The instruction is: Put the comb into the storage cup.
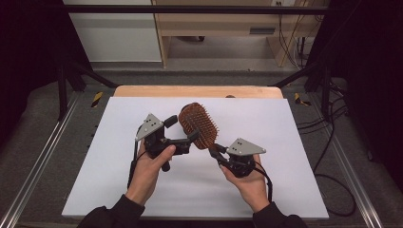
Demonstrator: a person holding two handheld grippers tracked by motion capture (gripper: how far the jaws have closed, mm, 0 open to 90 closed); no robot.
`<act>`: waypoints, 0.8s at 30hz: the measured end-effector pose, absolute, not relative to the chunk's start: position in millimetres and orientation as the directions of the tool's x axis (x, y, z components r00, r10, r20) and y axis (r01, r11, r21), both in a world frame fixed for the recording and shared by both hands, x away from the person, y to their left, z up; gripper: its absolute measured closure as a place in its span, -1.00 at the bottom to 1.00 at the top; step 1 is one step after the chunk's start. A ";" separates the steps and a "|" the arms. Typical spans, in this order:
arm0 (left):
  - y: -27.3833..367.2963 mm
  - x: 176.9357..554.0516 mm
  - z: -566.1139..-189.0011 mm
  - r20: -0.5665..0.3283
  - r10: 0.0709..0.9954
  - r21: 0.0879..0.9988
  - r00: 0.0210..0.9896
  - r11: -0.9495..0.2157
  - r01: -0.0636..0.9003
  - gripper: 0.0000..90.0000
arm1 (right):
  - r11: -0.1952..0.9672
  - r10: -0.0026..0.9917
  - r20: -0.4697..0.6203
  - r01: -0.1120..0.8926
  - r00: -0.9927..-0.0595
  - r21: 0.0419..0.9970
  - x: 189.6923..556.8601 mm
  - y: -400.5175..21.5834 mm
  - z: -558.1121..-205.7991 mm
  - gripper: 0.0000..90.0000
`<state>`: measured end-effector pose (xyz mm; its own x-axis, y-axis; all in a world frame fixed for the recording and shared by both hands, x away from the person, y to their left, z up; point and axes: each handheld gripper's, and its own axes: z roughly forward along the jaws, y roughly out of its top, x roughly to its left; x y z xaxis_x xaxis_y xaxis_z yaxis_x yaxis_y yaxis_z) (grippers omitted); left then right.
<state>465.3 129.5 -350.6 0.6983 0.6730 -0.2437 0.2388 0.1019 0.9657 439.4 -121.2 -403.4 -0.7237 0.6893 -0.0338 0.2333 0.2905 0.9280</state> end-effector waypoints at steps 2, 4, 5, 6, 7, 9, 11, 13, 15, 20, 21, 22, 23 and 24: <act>128.0 466.7 -350.7 -0.257 0.668 0.963 0.699 0.111 0.247 -0.93 | 0.293 0.683 -0.037 0.228 -0.730 0.928 438.3 -120.3 -403.2 0.62; 126.9 467.6 -351.0 -0.267 0.662 0.960 0.701 0.118 0.254 -0.92 | 0.294 0.679 -0.043 0.218 -0.733 0.931 437.2 -118.8 -402.5 0.62; 126.3 468.1 -351.4 -0.274 0.657 0.958 0.702 0.125 0.257 -0.92 | 0.294 0.679 -0.043 0.218 -0.733 0.931 437.2 -118.8 -402.5 0.62; 125.9 468.4 -351.7 -0.279 0.655 0.957 0.702 0.127 0.261 -0.91 | 0.293 0.678 -0.045 0.213 -0.734 0.932 437.0 -117.9 -402.0 0.62; 125.7 468.9 -351.9 -0.285 0.653 0.955 0.702 0.131 0.265 -0.91 | 0.293 0.678 -0.045 0.213 -0.734 0.932 437.0 -117.9 -402.0 0.62; 125.8 470.1 -351.8 -0.301 0.645 0.950 0.703 0.142 0.276 -0.91 | 0.292 0.679 -0.045 0.213 -0.733 0.933 437.2 -117.2 -402.4 0.62; 126.3 471.3 -351.2 -0.321 0.636 0.944 0.702 0.159 0.288 -0.90 | 0.295 0.677 -0.047 0.213 -0.734 0.931 437.2 -116.6 -403.1 0.62; 126.2 472.4 -350.2 -0.338 0.633 0.939 0.697 0.173 0.298 -0.88 | 0.301 0.677 -0.055 0.208 -0.734 0.931 436.7 -115.7 -403.4 0.62; 125.9 473.5 -349.1 -0.345 0.633 0.936 0.693 0.179 0.303 -0.86 | 0.304 0.675 -0.058 0.205 -0.736 0.931 436.1 -114.7 -403.4 0.62; 126.2 474.7 -346.2 -0.368 0.633 0.928 0.681 0.204 0.313 -0.73 | 0.315 0.671 -0.069 0.200 -0.738 0.928 435.1 -112.3 -404.6 0.62; 126.4 474.7 -346.0 -0.372 0.631 0.926 0.680 0.206 0.316 -0.70 | 0.317 0.670 -0.072 0.198 -0.739 0.927 435.2 -112.2 -404.8 0.62; 126.4 474.7 -346.0 -0.372 0.631 0.926 0.680 0.206 0.316 -0.65 | 0.318 0.671 -0.072 0.199 -0.738 0.927 435.3 -111.9 -404.9 0.62; 126.5 474.7 -345.8 -0.373 0.631 0.926 0.680 0.206 0.316 -0.60 | 0.318 0.670 -0.072 0.199 -0.739 0.927 435.4 -111.7 -405.1 0.62; 126.5 474.5 -345.7 -0.376 0.632 0.924 0.678 0.206 0.321 -0.55 | 0.319 0.670 -0.073 0.198 -0.738 0.927 435.4 -111.4 -405.2 0.62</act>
